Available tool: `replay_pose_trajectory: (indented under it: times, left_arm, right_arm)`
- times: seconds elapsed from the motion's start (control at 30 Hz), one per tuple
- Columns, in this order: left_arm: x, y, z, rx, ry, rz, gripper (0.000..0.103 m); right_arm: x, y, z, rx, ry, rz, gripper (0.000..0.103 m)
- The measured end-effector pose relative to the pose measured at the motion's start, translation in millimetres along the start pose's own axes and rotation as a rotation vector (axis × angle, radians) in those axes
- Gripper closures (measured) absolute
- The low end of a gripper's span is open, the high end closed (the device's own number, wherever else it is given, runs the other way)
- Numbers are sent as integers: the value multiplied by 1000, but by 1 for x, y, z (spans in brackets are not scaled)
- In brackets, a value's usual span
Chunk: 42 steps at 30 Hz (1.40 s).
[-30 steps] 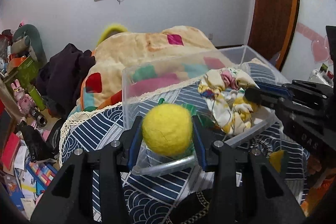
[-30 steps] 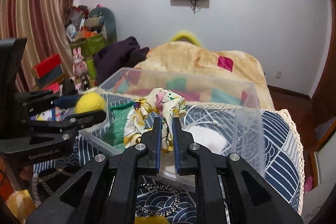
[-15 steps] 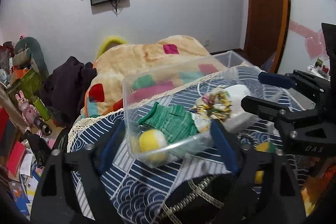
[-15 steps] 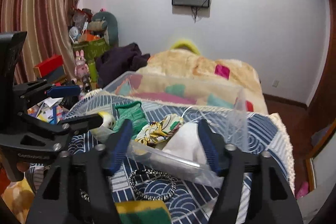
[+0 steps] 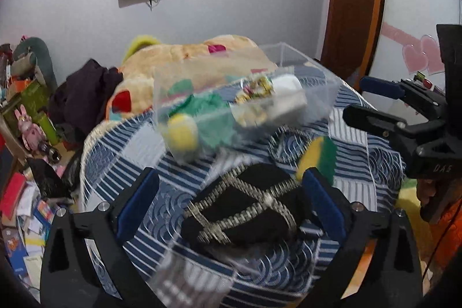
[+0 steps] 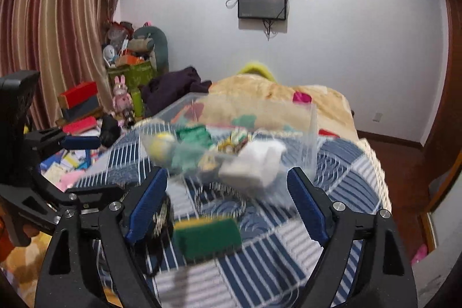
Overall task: Organize soft objects
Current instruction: 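Grasp the green-yellow sponge with the right tool while the left tool grasps the black chained hat, then lower the sponge and hat into the clear box and open both tools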
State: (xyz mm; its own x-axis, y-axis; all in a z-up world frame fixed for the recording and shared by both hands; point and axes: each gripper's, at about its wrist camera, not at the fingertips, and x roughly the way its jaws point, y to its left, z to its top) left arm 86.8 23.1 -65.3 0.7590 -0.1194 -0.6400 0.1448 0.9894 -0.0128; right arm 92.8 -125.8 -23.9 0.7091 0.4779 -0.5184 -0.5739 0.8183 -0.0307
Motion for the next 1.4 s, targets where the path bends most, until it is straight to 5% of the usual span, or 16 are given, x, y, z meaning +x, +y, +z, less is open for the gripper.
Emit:
replay_pose_trajectory:
  times: [0.33,0.63,0.73,0.87,1.03,1.4]
  left_arm:
    - [22,-16,-35,49,68,26,1]
    - [20,16,-13,-99,13,-4,2]
    - [25,29,-8,-145,14,-3,22]
    - [39,40,-9,-180,34,13,37]
    - [45,44,-15,-181,39,31,67]
    - [7,35,-6,-146,-61,29,77]
  right_arm:
    - [18,0,-43,31,129,29,19]
    - [36,6,-45,35,163,74,20]
    - [40,7,-46,38,170,87,21]
    - [46,8,-49,49,185,104,38]
    - [42,11,-48,43,157,94,43]
    - [9,-4,-33,74,46,72,44]
